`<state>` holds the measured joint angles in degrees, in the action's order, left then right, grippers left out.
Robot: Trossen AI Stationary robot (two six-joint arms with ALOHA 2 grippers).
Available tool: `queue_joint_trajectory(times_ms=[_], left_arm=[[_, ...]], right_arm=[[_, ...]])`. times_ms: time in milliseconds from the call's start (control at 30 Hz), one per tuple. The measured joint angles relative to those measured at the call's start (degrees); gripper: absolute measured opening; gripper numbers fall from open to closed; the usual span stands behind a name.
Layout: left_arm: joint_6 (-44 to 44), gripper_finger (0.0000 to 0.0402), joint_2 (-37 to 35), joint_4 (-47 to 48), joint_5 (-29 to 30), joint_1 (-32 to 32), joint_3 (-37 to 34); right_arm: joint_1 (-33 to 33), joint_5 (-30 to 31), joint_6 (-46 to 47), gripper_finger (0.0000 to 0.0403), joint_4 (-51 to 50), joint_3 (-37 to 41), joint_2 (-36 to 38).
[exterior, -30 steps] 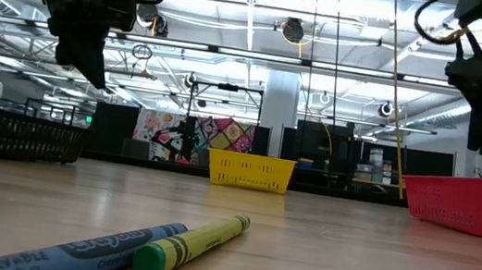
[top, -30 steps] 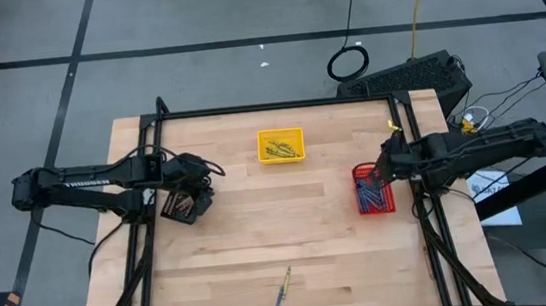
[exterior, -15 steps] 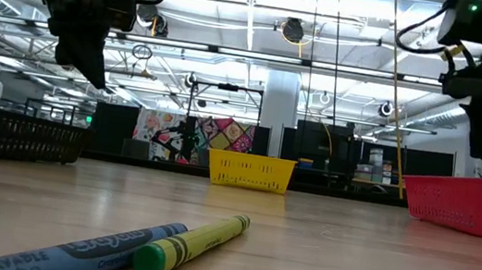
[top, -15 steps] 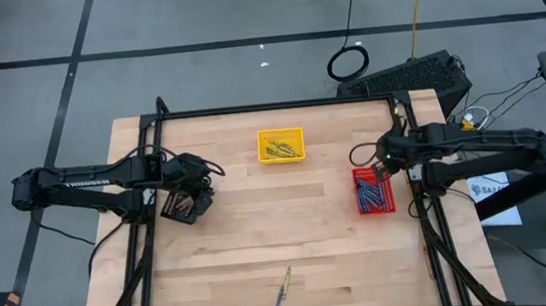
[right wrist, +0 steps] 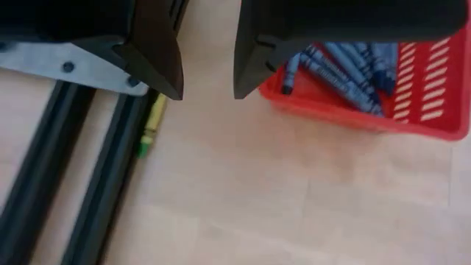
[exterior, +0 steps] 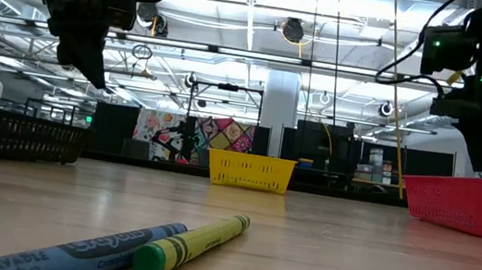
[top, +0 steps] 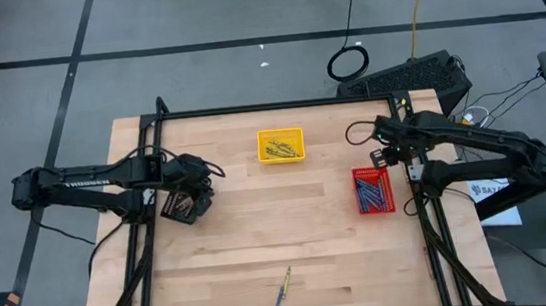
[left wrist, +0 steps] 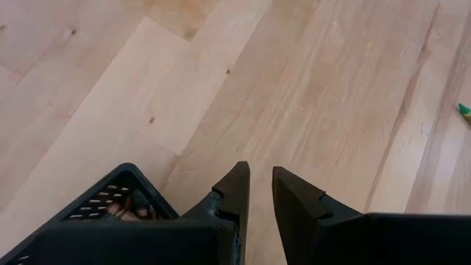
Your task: Sort crayons
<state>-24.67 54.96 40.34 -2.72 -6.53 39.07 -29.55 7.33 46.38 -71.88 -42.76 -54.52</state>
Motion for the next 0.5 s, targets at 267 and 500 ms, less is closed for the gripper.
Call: queue_joint_trajectory(times_ms=[267, 500], left_arm=[[0.0, 0.0061, 0.0, 0.0, 0.0, 1.5, 0.0], [0.0, 0.0061, 0.0, 0.0, 0.0, 2.4, 0.0]], right_arm=[[-4.8, -1.5, -2.1, 0.0106, 0.1, 0.0, -2.7], [-7.2, -1.4, -1.7, 0.0106, 3.8, 2.4, -6.4]])
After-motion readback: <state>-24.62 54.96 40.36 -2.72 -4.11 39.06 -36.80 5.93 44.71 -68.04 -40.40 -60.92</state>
